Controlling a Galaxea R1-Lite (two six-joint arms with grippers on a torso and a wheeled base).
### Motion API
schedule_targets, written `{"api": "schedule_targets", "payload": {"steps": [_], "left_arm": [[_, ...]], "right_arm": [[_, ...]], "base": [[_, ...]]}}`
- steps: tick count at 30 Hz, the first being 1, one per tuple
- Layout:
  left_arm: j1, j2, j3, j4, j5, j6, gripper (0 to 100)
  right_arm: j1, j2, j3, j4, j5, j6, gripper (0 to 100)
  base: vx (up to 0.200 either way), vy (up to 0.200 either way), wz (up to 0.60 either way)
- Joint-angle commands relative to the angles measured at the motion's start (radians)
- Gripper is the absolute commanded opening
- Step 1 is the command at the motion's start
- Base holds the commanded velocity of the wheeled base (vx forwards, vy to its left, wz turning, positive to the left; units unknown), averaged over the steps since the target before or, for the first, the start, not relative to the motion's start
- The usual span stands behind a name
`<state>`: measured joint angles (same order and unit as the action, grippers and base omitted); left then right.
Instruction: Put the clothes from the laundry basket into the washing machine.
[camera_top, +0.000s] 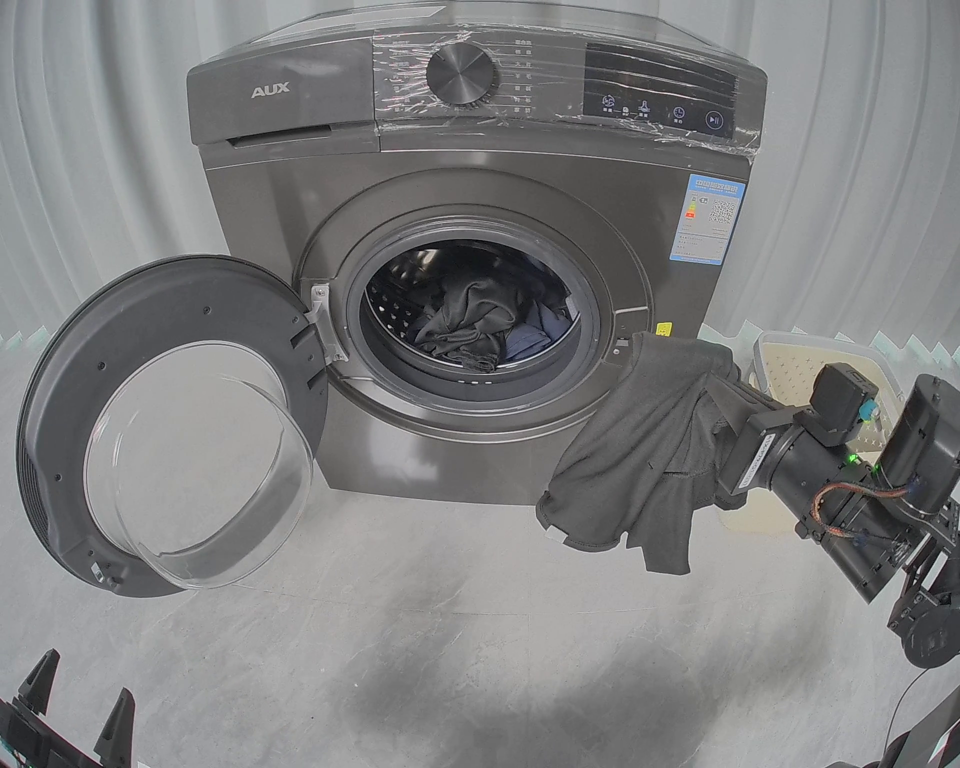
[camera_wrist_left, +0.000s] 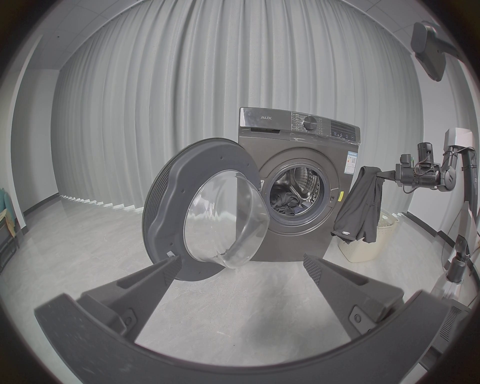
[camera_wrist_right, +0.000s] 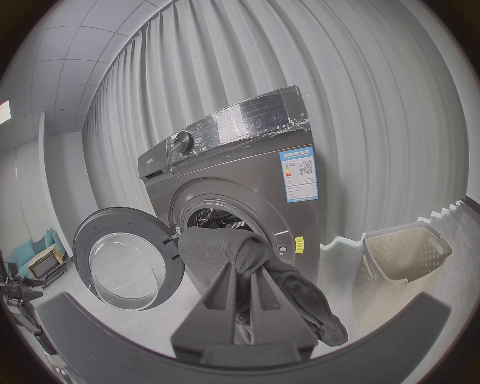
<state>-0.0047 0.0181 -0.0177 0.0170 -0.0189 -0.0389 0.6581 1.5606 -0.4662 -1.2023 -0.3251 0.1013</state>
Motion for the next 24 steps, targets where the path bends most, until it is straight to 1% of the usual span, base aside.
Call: {"api": "schedule_targets", "payload": {"steps": [1, 24], "left_arm": [[0.0, -0.017, 0.012, 0.0, -0.001, -0.001, 100], [0.0, -0.017, 0.012, 0.0, 0.001, 0.001, 100]], "right_arm": [[0.0, 0.002, 0.0, 0.0, 0.0, 0.0, 0], [0.005, 0.006, 0.001, 0.0, 0.0, 0.002, 0]], "base": [[0.0, 0.0, 0.0], [0.0, 0.0, 0.0]]}}
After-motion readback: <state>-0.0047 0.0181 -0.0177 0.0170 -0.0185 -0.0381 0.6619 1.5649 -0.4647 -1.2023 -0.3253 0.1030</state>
